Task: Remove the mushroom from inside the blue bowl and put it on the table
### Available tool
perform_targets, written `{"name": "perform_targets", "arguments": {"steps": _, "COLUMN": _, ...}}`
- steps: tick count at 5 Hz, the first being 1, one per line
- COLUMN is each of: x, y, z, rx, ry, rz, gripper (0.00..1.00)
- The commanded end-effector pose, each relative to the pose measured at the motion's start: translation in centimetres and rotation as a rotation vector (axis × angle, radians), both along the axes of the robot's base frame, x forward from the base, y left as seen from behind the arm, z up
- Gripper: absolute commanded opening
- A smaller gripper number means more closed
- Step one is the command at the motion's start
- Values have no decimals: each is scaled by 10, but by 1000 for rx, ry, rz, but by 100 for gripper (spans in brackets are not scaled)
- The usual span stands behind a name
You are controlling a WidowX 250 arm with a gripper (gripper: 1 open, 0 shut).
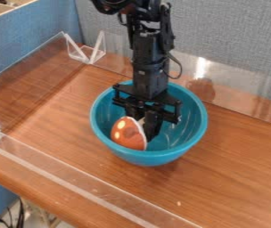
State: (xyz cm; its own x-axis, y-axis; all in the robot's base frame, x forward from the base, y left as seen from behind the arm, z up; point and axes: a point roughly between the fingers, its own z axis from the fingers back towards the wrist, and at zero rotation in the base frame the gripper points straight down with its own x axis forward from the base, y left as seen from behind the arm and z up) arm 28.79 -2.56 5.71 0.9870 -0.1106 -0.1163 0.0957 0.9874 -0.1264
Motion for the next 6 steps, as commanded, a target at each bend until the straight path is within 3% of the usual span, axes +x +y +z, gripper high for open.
{"name": "perform_targets", "arguments": {"steps": 1, "x": 5, "y": -4, "z": 22, "rx": -6, "ry": -73, "rz": 20, "gripper": 0}}
{"name": "perform_targets", "arguments": {"steps": 3, "x": 7, "y": -19, "z": 24, "rx": -13, "ry": -70, "rz": 55, "gripper": 0}}
{"name": "perform_targets", "arguments": {"steps": 4, "x": 14, "y": -22, "z": 25, "rx": -18, "ry": -69, "rz": 83, "gripper": 0}}
{"name": "perform_targets", "arguments": {"steps": 5, "x": 21, "y": -10, "z": 56, "rx": -21, "ry": -89, "rz": 88, "gripper": 0}}
{"name": "perform_targets", "arguments": {"steps": 6, "x": 40, "y": 23, "z": 103, "rx": -10, "ry": -143, "rz": 121, "gripper": 0}}
